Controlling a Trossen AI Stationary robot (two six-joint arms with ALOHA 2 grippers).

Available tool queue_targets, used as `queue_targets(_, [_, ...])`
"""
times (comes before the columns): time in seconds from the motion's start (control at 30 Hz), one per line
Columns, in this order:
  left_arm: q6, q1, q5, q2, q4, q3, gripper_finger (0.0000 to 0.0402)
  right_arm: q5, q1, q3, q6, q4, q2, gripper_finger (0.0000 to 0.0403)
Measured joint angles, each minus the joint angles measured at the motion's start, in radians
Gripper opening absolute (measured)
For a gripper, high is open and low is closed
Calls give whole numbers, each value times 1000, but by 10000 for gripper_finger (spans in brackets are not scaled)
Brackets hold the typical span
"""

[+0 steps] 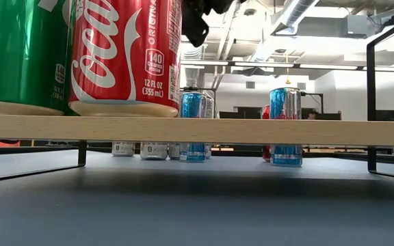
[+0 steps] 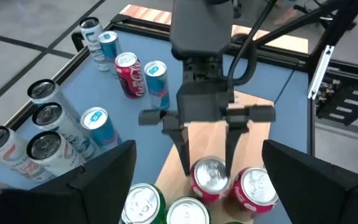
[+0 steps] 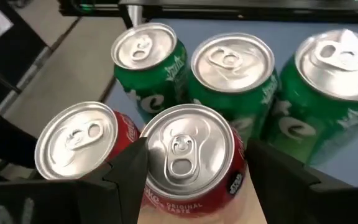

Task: Place canned beverage on shelf
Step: Put the top red-white soda can on the shelf aligned with the other red-white soda can

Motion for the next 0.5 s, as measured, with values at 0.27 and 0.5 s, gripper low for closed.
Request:
queue_targets(0.27, [1, -10, -31, 0, 0, 0, 332, 102, 10, -1, 17, -39, -29, 256])
queue_targets(0.5, [20, -10, -31, 0, 0, 0, 332, 103, 7, -2, 28, -44, -38, 256])
